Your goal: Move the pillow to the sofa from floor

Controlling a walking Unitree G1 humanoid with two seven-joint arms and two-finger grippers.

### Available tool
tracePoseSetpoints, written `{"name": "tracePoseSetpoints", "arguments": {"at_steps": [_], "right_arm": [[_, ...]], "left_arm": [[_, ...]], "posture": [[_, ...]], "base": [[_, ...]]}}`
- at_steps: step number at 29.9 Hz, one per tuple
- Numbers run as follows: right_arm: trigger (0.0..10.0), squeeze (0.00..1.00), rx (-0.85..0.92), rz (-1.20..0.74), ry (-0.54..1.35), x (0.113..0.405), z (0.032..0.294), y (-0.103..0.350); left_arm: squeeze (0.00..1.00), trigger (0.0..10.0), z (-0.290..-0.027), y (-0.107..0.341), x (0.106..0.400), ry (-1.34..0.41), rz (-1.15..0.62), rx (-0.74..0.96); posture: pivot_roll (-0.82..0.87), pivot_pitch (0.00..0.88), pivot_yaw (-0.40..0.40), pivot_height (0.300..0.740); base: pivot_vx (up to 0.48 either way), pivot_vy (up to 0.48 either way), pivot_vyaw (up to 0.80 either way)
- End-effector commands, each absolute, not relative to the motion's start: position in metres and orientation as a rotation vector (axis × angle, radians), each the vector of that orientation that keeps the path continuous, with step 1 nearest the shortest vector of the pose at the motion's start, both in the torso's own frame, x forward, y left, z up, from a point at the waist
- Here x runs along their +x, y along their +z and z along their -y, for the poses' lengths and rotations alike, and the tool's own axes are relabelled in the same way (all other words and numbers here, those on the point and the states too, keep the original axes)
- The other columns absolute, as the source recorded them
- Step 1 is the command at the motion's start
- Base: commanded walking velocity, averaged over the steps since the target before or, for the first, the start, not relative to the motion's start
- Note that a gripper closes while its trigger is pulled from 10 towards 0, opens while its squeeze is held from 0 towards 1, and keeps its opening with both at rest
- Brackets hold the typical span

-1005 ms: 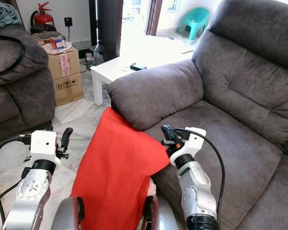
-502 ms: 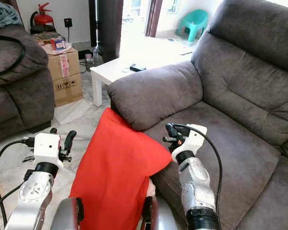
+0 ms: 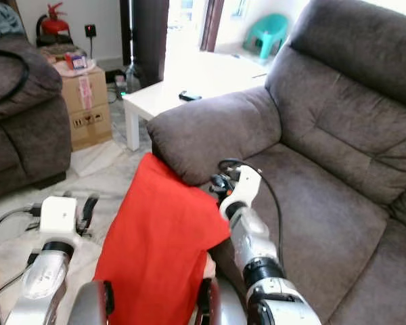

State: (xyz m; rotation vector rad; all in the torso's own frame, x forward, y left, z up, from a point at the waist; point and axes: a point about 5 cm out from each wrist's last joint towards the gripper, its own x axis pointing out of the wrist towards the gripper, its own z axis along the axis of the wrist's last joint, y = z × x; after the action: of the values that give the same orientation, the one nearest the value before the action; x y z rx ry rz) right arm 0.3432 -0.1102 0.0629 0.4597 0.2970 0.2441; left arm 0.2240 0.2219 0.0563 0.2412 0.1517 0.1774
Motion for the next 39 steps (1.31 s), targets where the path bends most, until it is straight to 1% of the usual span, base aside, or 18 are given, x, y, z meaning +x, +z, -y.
{"name": "tracePoseSetpoints", "arguments": {"at_steps": [1,5,7,16,17,19,24,26,32,33,35,36,39], "right_arm": [[10.0,1.00,0.439,-0.286,0.239,0.347,0.112,0.067],[10.0,1.00,0.439,-0.305,0.248,0.347,0.108,0.064],[10.0,1.00,0.436,-0.316,0.252,0.347,0.107,0.061],[10.0,1.00,0.436,-0.387,0.254,0.341,0.097,0.050],[10.0,0.00,0.434,-0.401,0.243,0.340,0.097,0.048],[10.0,0.00,0.434,-0.413,0.231,0.339,0.097,0.047],[10.0,0.00,0.446,-0.536,0.099,0.330,0.109,0.029],[10.0,0.00,0.458,-0.548,0.089,0.328,0.110,0.026],[10.0,0.00,0.483,-0.605,0.013,0.316,0.117,0.011],[10.0,0.00,0.495,-0.609,-0.001,0.314,0.118,0.008],[10.0,0.00,0.497,-0.612,-0.005,0.313,0.119,0.007],[10.0,0.00,0.504,-0.623,-0.015,0.309,0.120,0.003],[10.0,0.00,0.511,-0.633,-0.024,0.305,0.121,-0.002]], "left_arm": [[0.00,10.0,-0.223,0.039,0.210,0.204,-0.216,0.219],[0.00,10.0,-0.226,0.023,0.178,0.272,-0.286,0.190],[0.00,10.0,-0.226,0.021,0.167,0.295,-0.299,0.188],[0.00,10.0,-0.226,0.019,0.146,0.317,-0.308,0.190],[0.00,10.0,-0.226,0.020,0.144,0.319,-0.308,0.191],[0.00,10.0,-0.226,0.021,0.143,0.319,-0.307,0.191],[0.00,10.0,-0.229,0.032,0.140,0.321,-0.295,0.206],[0.00,10.0,-0.230,0.035,0.139,0.321,-0.290,0.211],[0.00,10.0,-0.234,0.050,0.134,0.313,-0.271,0.238],[0.00,10.0,-0.234,0.055,0.133,0.308,-0.264,0.243],[0.00,10.0,-0.233,0.056,0.133,0.305,-0.262,0.245],[0.00,10.0,-0.231,0.062,0.132,0.283,-0.258,0.253],[0.00,10.0,-0.229,0.070,0.129,0.259,-0.251,0.264]], "posture": [[0.29,0.000,-0.240,0.572],[0.30,0.000,-0.256,0.572],[0.31,0.000,-0.265,0.572],[0.33,0.003,-0.276,0.572],[0.33,0.013,-0.277,0.572],[0.33,0.018,-0.277,0.572],[0.33,0.079,-0.268,0.572],[0.33,0.090,-0.263,0.572],[0.32,0.127,-0.231,0.572],[0.31,0.139,-0.216,0.572],[0.31,0.139,-0.216,0.572],[0.30,0.157,-0.194,0.572],[0.29,0.170,-0.181,0.572]], "base": [[0.000,0.000,0.00],[0.000,0.000,0.00],[0.000,0.000,0.00],[0.000,0.000,0.00],[0.000,0.000,0.00],[0.000,0.000,0.00],[0.000,0.000,0.00],[0.000,0.000,0.00],[0.000,0.000,0.00],[0.000,0.000,0.00],[0.000,0.000,0.00],[0.000,0.000,0.00],[0.000,0.000,0.00]]}}
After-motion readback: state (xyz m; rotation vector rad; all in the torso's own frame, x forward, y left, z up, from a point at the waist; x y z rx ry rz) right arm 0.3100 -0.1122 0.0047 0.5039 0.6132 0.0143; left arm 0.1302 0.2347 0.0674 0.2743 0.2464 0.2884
